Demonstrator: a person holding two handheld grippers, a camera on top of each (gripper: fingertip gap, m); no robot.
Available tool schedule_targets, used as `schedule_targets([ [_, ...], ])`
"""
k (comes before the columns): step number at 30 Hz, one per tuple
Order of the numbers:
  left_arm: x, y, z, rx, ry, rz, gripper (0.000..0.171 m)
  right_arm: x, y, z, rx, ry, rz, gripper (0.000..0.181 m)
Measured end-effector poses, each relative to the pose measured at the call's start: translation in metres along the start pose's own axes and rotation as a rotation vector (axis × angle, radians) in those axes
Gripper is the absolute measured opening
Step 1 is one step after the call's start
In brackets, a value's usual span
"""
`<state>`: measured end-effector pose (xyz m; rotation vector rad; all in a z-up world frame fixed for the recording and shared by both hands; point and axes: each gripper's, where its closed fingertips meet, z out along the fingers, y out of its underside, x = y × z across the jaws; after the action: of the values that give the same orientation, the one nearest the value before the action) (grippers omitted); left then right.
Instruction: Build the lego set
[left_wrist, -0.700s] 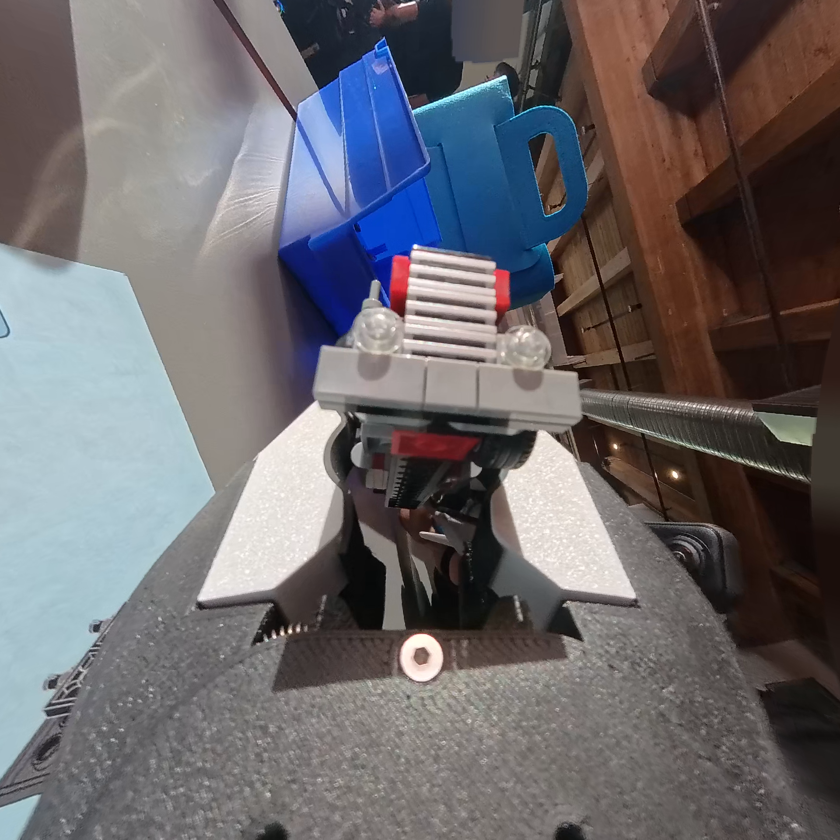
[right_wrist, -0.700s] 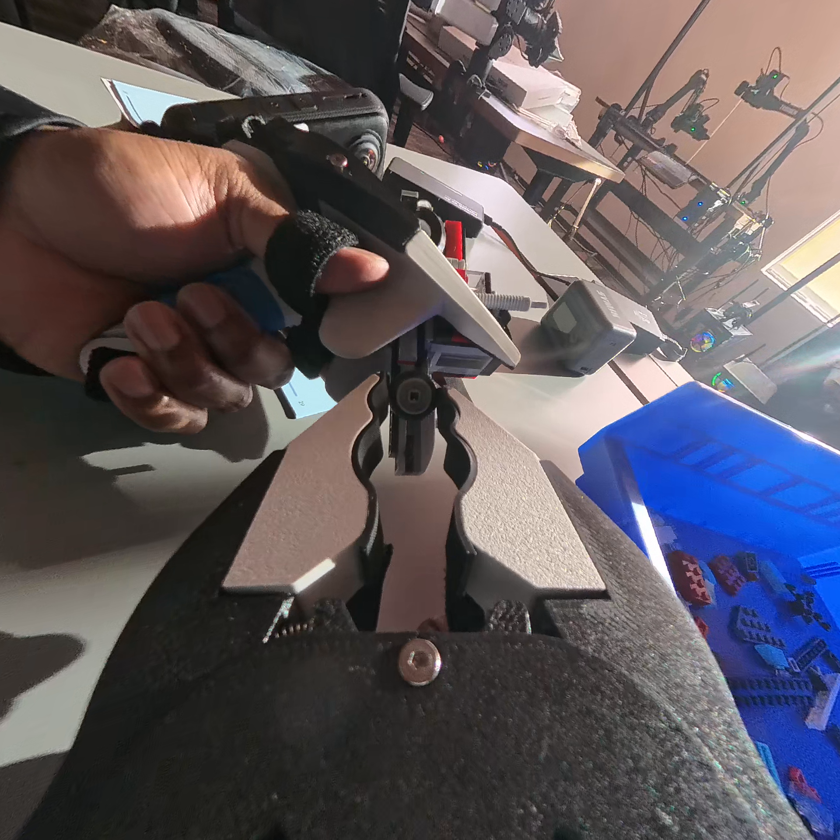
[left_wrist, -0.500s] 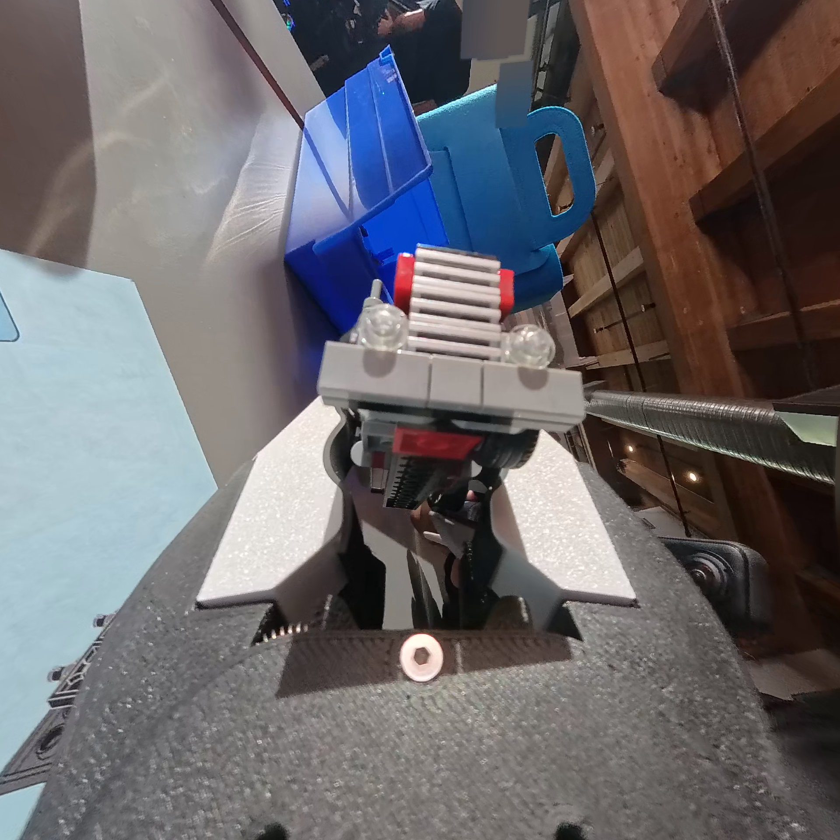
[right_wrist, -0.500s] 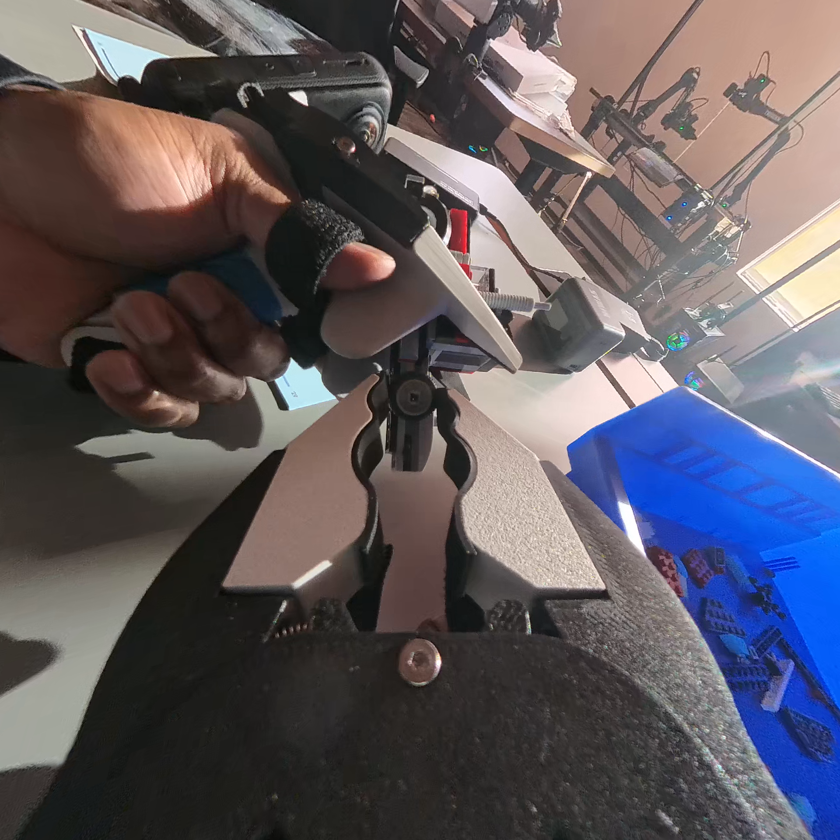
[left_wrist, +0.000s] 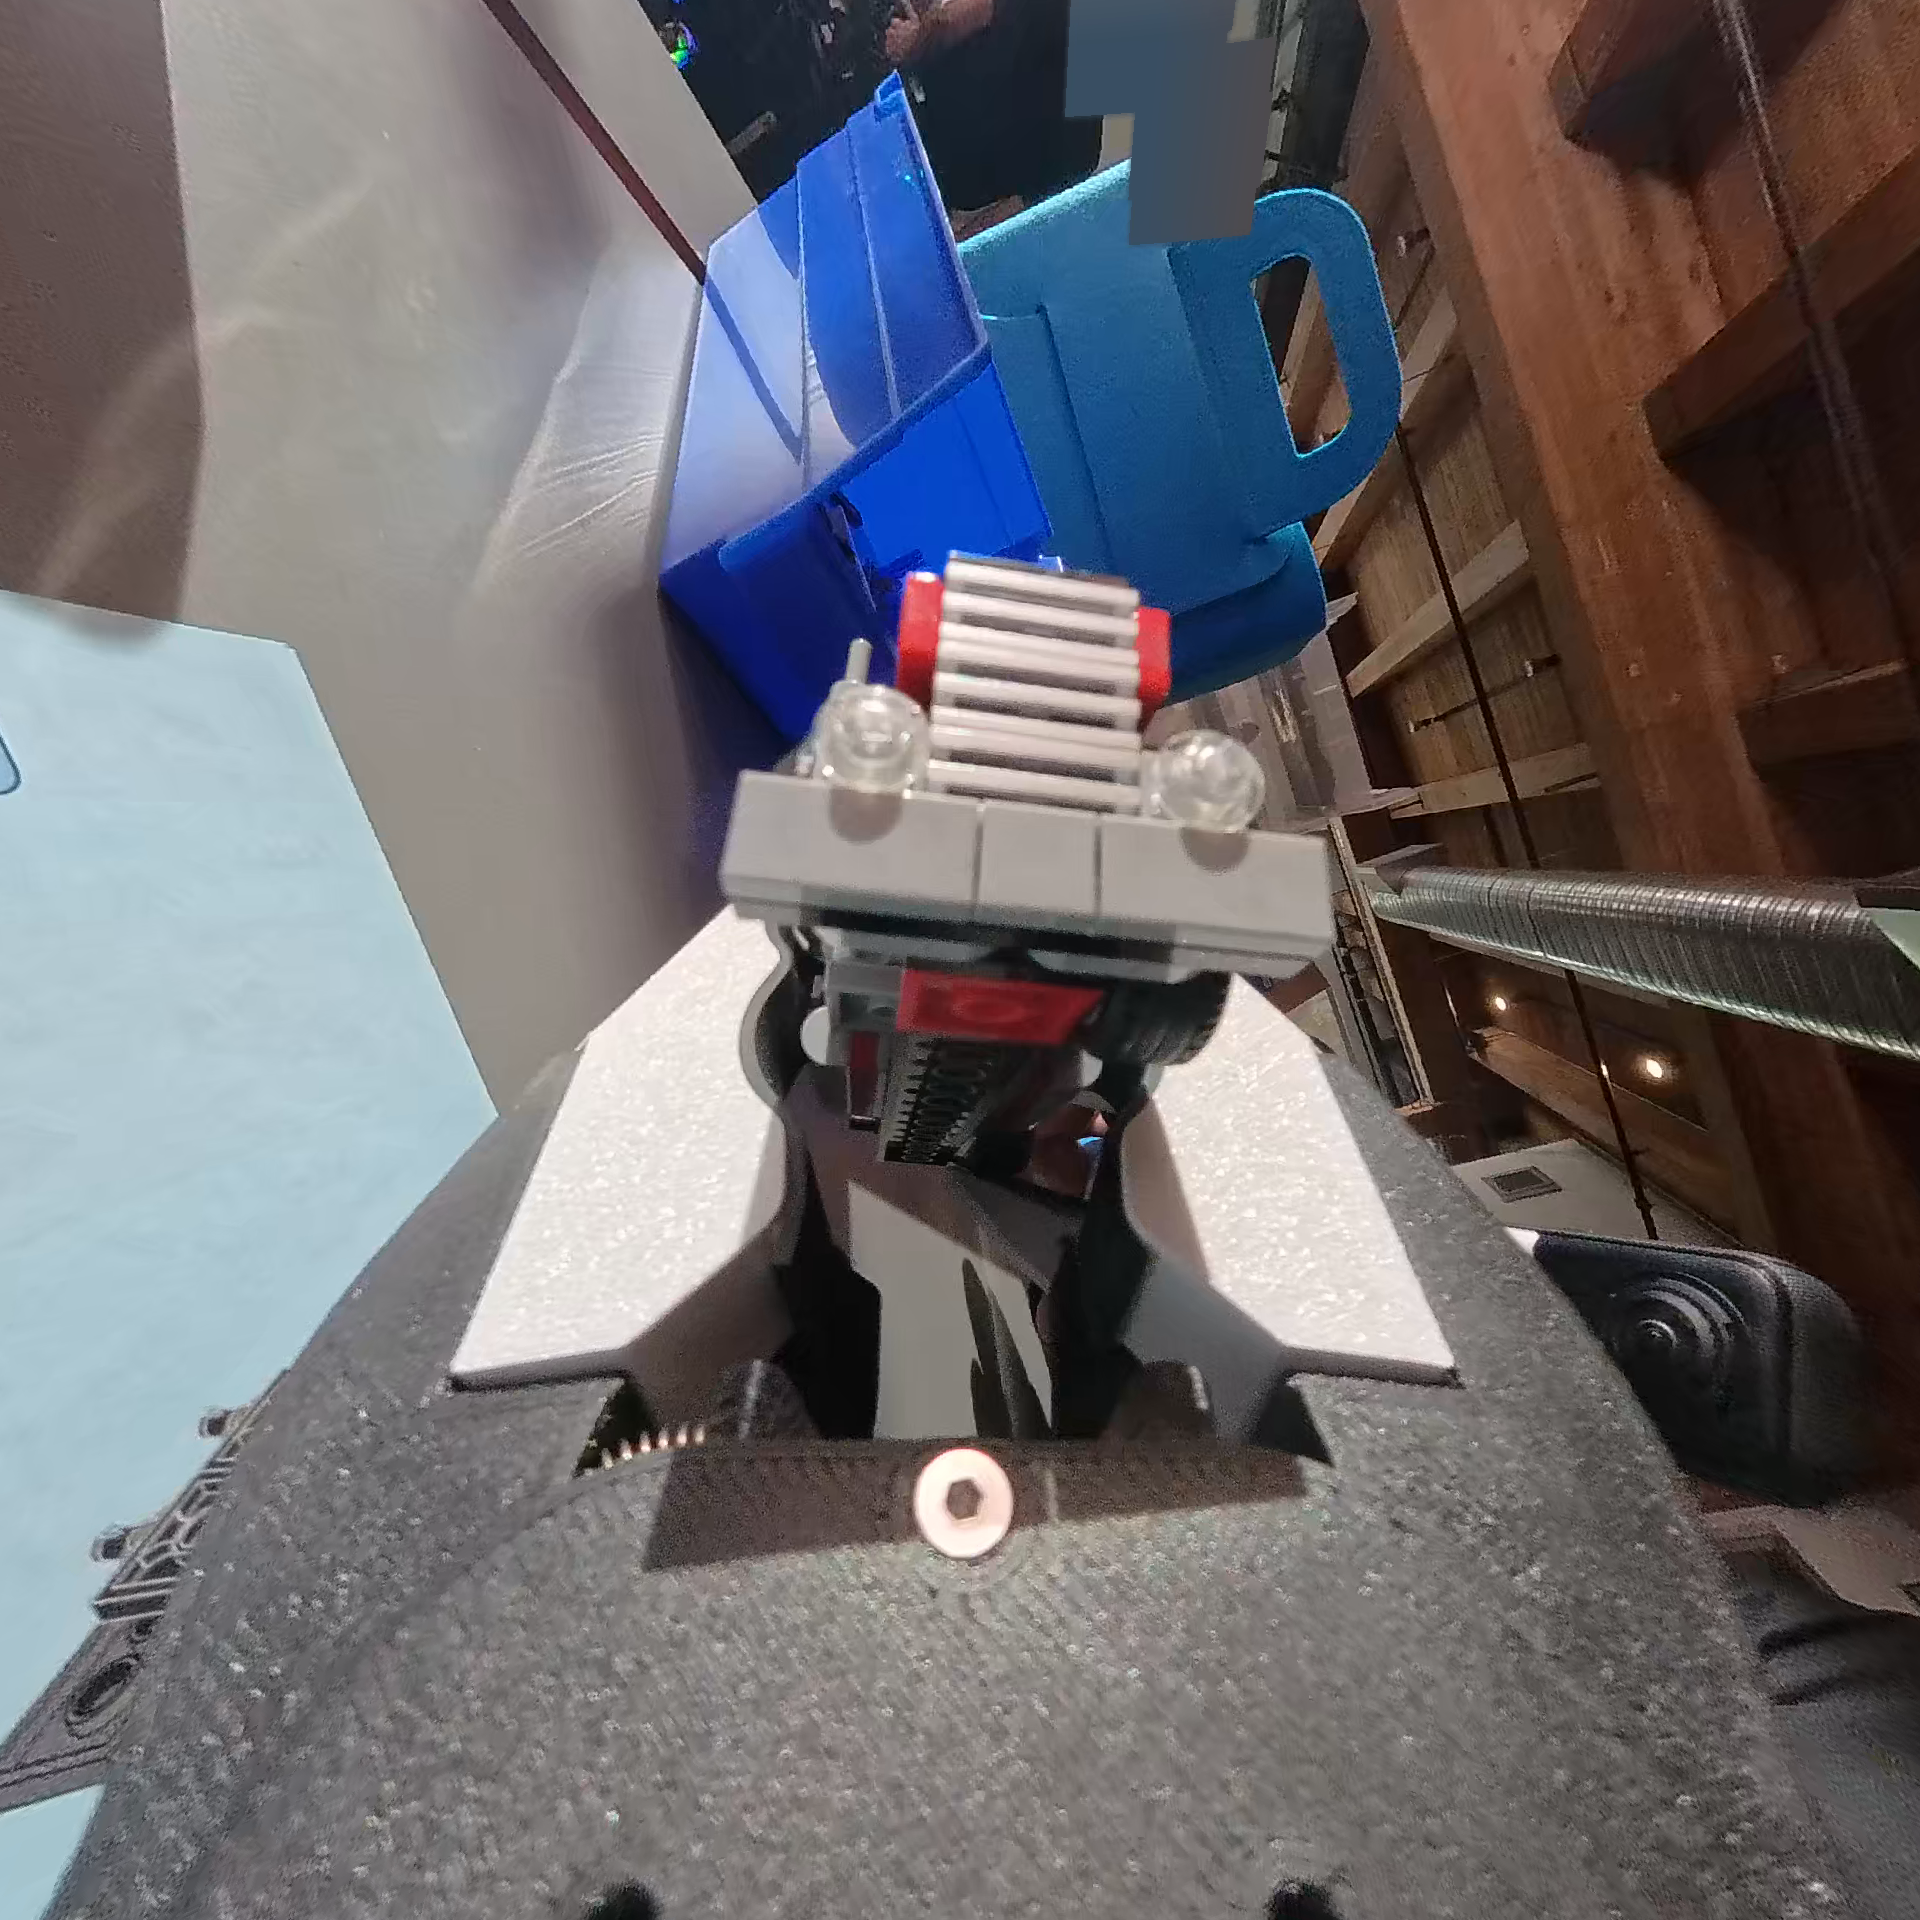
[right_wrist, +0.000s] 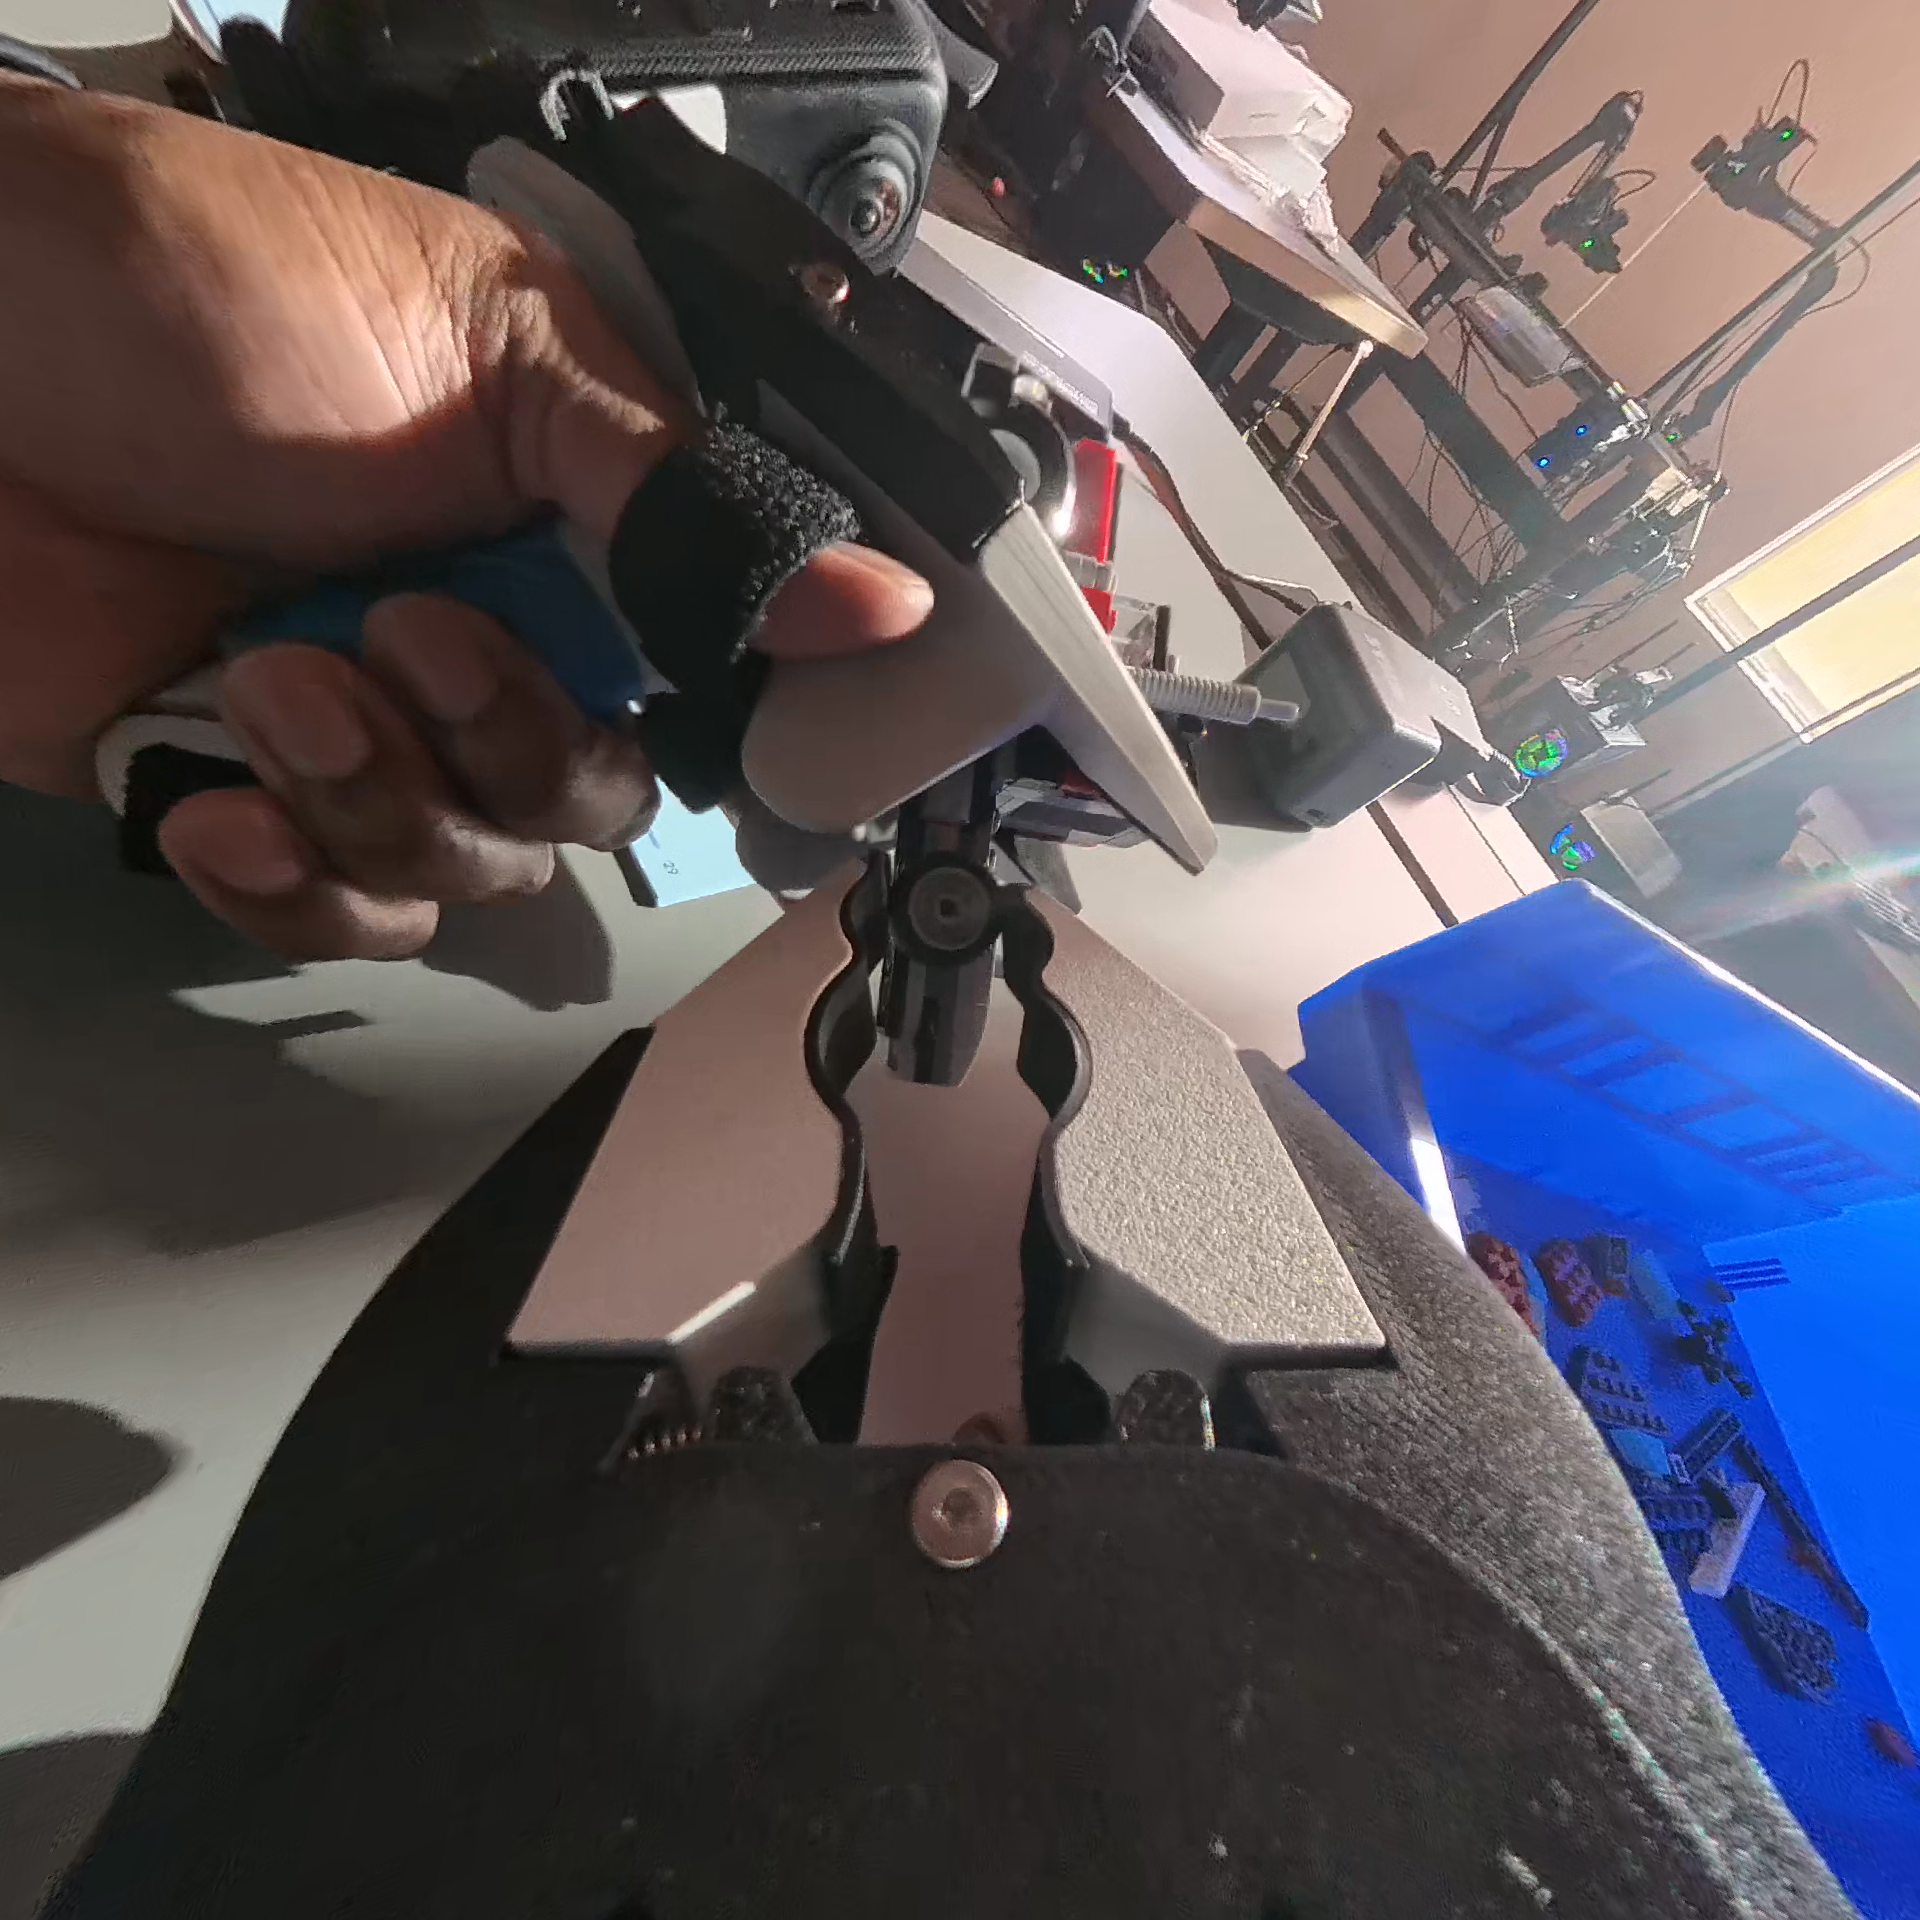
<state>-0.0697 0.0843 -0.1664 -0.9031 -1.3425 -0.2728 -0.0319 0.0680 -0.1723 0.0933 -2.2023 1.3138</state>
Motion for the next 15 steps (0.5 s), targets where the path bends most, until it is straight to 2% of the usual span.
schedule_targets([
  [3,0.001,-0.003,-0.001,0.009,0.032,-0.042,0.054,0.003,-0.001,-0.002,0.033,0.005,0.038,0.027],
  [5,-0.001,-0.009,-0.003,0.030,0.038,-0.072,0.054,0.007,-0.003,-0.005,0.068,0.000,0.067,0.037],
  [10,-0.003,-0.015,-0.006,0.054,0.062,-0.125,0.054,0.025,-0.003,-0.013,0.115,-0.003,0.230,0.043],
  [13,-0.005,-0.020,-0.008,0.080,0.079,-0.180,0.056,0.051,-0.009,-0.022,0.205,0.044,0.471,0.043],
  [15,-0.004,-0.024,-0.010,0.097,0.104,-0.206,0.055,0.076,-0.036,-0.044,0.464,0.008,0.809,0.045],
])
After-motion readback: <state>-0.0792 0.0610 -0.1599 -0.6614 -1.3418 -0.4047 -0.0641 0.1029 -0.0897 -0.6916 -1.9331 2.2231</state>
